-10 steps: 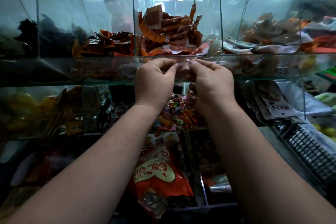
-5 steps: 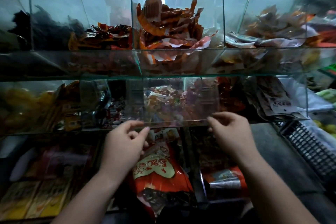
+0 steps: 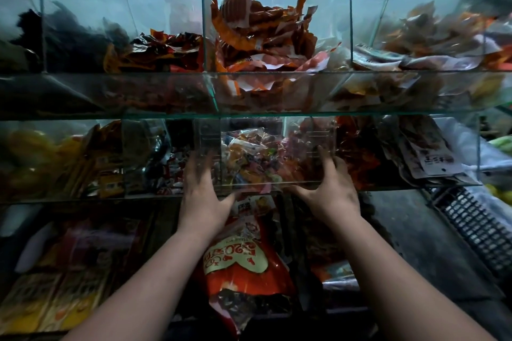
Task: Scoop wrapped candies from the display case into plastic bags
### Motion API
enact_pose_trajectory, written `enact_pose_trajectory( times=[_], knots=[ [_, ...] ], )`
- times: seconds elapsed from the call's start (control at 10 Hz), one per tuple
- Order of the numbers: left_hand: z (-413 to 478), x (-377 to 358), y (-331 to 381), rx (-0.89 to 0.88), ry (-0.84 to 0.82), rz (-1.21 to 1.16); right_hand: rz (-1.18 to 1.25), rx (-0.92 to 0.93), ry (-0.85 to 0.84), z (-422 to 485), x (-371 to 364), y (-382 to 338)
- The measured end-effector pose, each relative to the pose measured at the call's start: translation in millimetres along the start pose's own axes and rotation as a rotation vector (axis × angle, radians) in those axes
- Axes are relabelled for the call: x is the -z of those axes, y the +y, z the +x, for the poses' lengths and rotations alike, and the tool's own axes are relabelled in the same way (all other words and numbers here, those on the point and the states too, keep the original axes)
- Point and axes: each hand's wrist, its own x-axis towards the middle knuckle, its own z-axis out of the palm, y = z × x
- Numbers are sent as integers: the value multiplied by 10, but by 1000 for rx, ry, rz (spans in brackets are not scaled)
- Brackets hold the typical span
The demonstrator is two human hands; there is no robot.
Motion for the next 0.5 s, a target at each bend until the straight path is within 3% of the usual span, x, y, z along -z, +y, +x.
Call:
enact_pose_trajectory(
  times=[0.2, 0.4, 0.5],
  knots=[
    [64, 27, -27, -11, 2, -34, 69, -12, 1, 5, -4, -6],
    [-18, 114, -56, -34, -32, 50, -133, -26, 70, -185, 101, -140],
    [-22, 143, 64, -95, 100, 95, -115, 196, 197, -264, 188, -388]
  ],
)
